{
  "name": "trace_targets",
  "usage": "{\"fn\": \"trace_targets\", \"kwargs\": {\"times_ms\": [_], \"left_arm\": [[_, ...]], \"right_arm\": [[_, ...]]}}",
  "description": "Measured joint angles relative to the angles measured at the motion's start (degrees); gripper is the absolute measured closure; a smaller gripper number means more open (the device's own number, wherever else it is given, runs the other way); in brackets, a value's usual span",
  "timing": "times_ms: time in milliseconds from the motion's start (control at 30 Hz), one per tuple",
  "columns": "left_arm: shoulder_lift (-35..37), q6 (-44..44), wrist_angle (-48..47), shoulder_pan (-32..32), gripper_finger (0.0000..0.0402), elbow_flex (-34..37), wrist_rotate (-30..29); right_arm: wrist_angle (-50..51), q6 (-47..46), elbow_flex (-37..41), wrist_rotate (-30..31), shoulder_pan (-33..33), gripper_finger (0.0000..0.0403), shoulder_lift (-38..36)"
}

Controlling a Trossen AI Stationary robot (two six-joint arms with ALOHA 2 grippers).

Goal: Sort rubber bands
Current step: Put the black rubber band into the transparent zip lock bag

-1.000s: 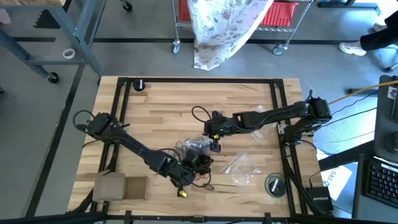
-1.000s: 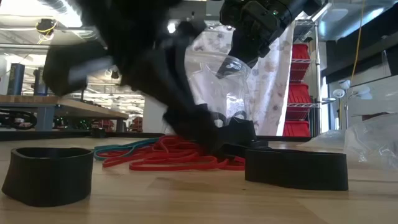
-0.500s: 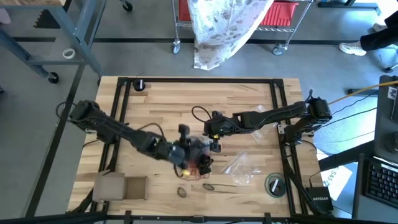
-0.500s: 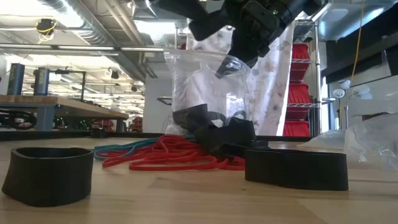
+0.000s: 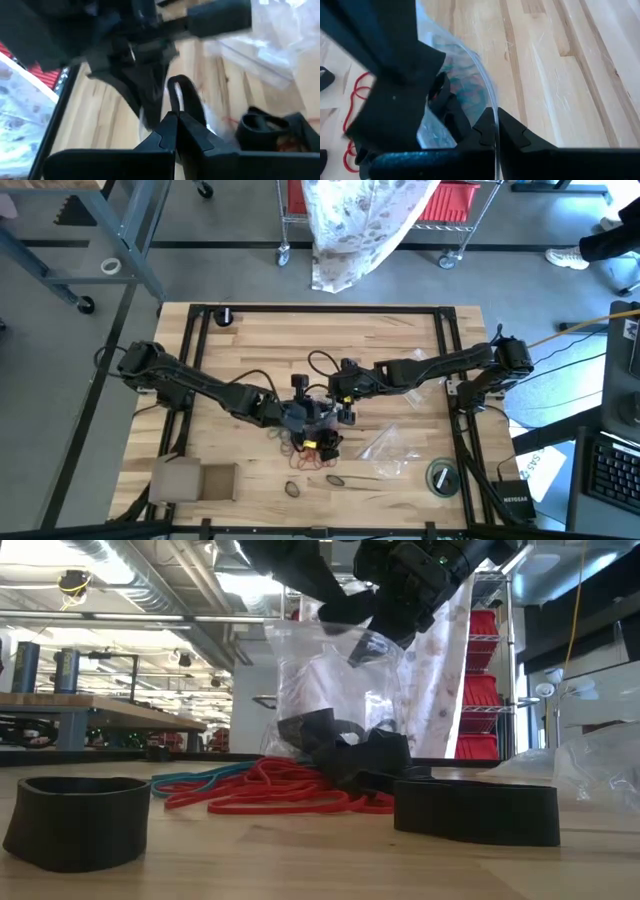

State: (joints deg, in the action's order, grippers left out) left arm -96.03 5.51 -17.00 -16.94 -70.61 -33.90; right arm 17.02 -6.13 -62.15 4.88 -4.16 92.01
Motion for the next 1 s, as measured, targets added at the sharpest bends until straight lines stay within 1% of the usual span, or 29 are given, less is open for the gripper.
{"fn": "trace_targets", "kwargs": {"times_ms": [133, 267, 367, 500, 633, 800, 900, 1000], "left_arm": [[0.00, -5.98, -5.75, 0.61, 0.0401, 0.00, 0.15], [0.00, -11.12, -6.63, 1.71, 0.0397, 0.00, 1.55], [0.00, -14.10, -6.53, 2.59, 0.0396, 0.00, 4.08], [0.00, -15.88, -6.55, 4.62, 0.0388, 0.00, 9.53], [0.00, -18.46, -7.89, 6.33, 0.0357, 0.00, 12.17], [0.00, -20.25, -8.78, 7.51, 0.0297, -0.26, 14.95], [0.03, -20.16, -11.61, 7.64, 0.0261, -2.60, 18.04], [0.71, -18.74, -15.61, 7.26, 0.0235, -5.71, 18.40]], "right_arm": [[0.00, -0.17, 0.00, 0.00, 0.02, 0.0402, 0.00], [-0.02, -0.87, 0.00, -0.01, 0.00, 0.0402, 0.00], [-0.17, -0.85, 0.00, -0.01, 0.01, 0.0402, 0.00], [-0.59, 0.27, 0.00, -0.01, 0.00, 0.0402, 0.00], [-1.76, 0.65, -0.11, -0.02, -0.69, 0.0402, -0.12], [-1.33, 0.13, -2.08, -0.57, -0.74, 0.0402, -0.31], [0.05, 0.33, -3.29, -0.58, -0.74, 0.0402, -0.38], [0.47, 0.39, -3.67, -0.58, -0.74, 0.0402, -0.48]]}}
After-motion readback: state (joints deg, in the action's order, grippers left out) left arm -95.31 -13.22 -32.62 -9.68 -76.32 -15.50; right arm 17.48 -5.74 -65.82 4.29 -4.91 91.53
